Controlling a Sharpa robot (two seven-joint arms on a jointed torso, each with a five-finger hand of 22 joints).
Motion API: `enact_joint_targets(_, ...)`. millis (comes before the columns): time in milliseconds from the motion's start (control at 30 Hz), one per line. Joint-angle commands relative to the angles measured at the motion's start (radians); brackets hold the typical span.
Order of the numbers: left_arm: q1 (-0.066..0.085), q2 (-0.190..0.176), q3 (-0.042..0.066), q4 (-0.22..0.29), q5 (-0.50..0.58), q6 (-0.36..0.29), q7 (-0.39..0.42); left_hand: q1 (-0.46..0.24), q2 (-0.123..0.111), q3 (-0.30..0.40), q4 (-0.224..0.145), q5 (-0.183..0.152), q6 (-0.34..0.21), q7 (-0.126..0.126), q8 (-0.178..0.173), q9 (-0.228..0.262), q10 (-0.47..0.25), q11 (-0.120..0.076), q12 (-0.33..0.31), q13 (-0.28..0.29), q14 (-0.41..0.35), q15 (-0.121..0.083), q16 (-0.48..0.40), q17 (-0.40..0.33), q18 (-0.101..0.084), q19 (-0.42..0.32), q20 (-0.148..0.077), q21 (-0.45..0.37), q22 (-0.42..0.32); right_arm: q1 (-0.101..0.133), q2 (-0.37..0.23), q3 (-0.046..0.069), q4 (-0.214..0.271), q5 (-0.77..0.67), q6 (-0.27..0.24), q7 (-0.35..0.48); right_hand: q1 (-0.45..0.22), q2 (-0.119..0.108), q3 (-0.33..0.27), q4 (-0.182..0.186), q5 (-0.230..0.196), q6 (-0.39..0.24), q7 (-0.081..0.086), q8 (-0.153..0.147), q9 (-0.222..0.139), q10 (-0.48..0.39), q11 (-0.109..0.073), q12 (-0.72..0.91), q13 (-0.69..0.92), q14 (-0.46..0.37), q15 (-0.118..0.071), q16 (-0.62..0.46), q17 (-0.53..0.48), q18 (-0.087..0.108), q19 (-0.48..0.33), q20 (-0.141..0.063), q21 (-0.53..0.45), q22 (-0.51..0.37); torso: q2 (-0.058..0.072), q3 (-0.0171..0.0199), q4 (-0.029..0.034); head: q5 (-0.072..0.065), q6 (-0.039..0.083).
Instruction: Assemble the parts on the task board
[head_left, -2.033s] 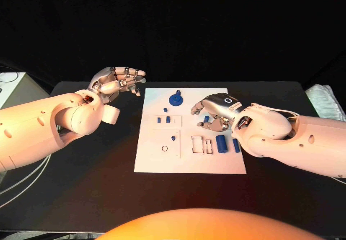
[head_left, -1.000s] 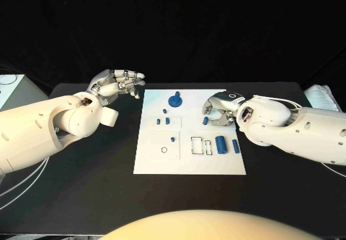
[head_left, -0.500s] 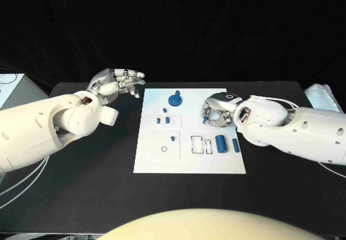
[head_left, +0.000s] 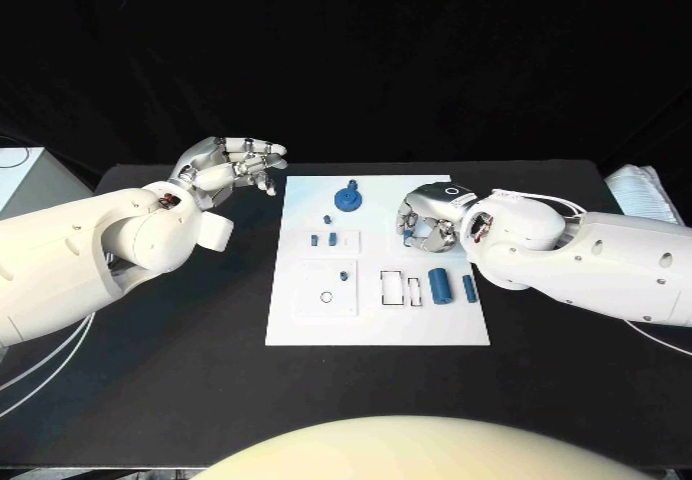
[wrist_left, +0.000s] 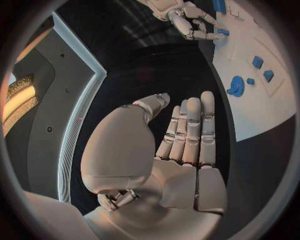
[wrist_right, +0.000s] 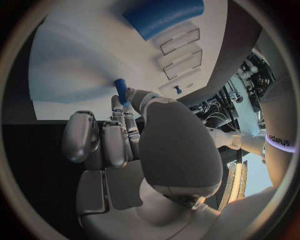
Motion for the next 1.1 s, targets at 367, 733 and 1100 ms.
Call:
enact_joint_targets(367,0.0,0.002,0.001,-0.004,0.002,0.025,-0.001,0.0,0.0,-0.003,0.002,0.002,-0.008,0.001,0.006,-0.001,-0.009,0.0,0.006,0.001,-0.009,0.0,-0.007,-0.001,0.006,0.002,0.004,-0.006,-0.001,0.002,-0.034,0.002,0.07,-0.043,-0.127,-0.026,-0.015,0.027,0.067,-0.068,-0.025,0.011,-0.003,0.017,0.023,0.089,-0.053,-0.006,0.033,0.026,-0.012,0.01,0.007,-0.026,0.017,-0.002,0.042,0.045,-0.002,-0.0004,0.0001,0.001,0.003)
enact_joint_targets(733,0.0,0.006,0.001,-0.005,0.001,0.027,0.0,0.0,0.0,-0.004,0.003,0.001,-0.009,0.001,0.007,-0.001,-0.011,0.0,0.008,0.002,-0.009,0.0,-0.007,-0.001,0.006,0.002,0.005,-0.007,-0.002,0.023,-0.055,0.013,0.18,0.012,-0.208,-0.02,-0.03,0.024,0.078,-0.082,-0.015,0.013,-0.003,0.021,0.029,0.096,-0.054,-0.012,0.039,0.025,-0.013,0.01,0.006,-0.029,0.022,-0.003,0.056,0.06,-0.001,-0.0007,0.0,0.002,0.003)
enact_joint_targets(1100,0.0,0.009,0.001,-0.003,0.001,0.028,0.002,0.0,0.0,-0.004,0.003,0.001,-0.009,0.001,0.007,-0.001,-0.011,0.0,0.008,0.002,-0.009,0.0,-0.007,-0.001,0.006,0.002,0.005,-0.007,-0.002,-0.015,0.03,0.002,0.223,-0.004,-0.266,0.017,-0.036,0.024,0.083,-0.089,-0.009,0.01,-0.002,0.021,0.031,0.096,-0.053,-0.017,0.041,0.024,-0.012,0.007,0.0,-0.029,0.021,-0.003,0.055,0.059,0.0,-0.0007,0.0015,0.019,-0.005)
